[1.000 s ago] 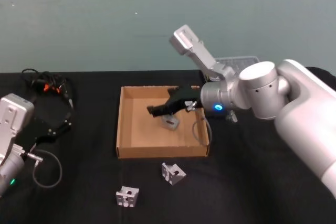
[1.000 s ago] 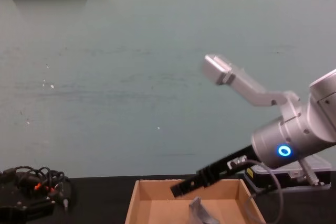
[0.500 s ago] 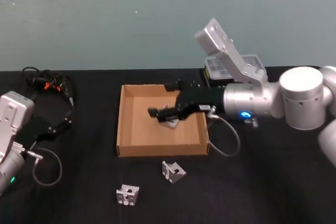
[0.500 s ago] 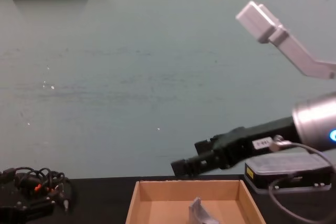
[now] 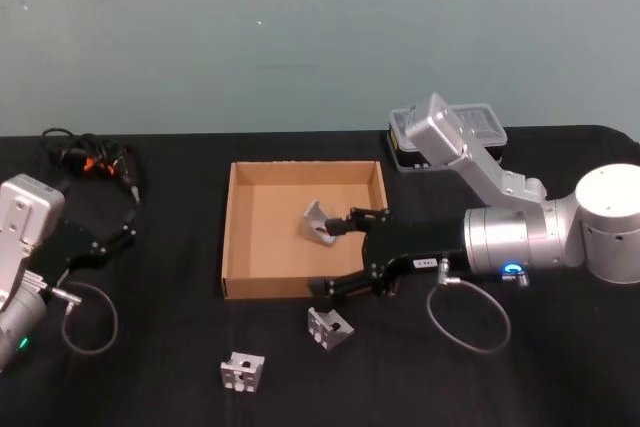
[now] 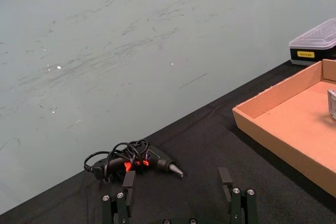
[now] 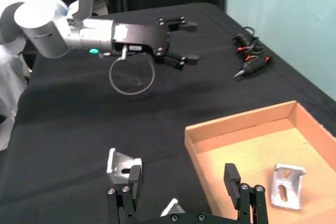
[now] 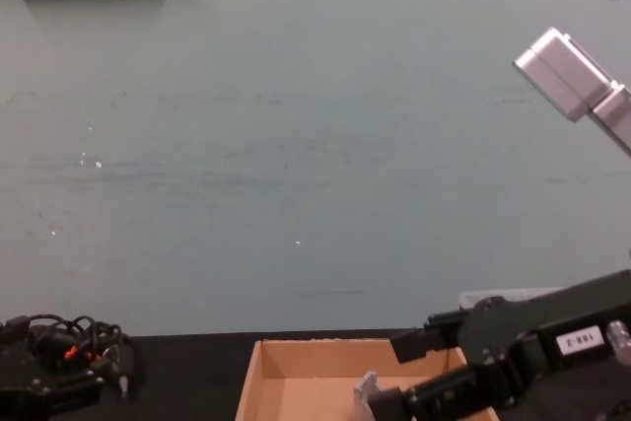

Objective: Use one hand to pick up the angle iron from the table and place it into the box.

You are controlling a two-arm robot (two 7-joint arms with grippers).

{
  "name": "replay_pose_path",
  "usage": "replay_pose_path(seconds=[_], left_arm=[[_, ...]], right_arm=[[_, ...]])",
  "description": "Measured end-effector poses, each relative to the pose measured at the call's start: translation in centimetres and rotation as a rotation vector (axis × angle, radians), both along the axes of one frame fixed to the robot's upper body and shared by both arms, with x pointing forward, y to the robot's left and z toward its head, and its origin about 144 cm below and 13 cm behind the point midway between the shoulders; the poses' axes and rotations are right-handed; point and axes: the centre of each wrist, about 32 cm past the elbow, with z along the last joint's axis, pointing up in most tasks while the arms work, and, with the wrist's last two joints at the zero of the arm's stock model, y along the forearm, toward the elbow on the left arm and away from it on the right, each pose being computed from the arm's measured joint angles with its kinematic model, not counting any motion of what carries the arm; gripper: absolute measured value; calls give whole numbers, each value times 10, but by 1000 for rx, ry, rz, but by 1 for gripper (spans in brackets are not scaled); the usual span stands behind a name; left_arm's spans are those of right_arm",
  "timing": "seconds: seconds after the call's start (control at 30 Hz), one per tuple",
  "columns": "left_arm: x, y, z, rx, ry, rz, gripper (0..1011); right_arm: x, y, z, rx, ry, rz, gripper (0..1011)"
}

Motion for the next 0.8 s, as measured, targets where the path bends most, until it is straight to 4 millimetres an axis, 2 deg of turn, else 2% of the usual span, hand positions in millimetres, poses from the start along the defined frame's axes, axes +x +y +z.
replay_pose_path(seconds=[0.33,0.8], left_arm=[[0,0,0,0,0,0,1000],[0,0,0,0,0,0,1000]], right_arm=[[-4,4,-8,-55,13,43,1000],[2,16,-26,-165,8,88,1000]])
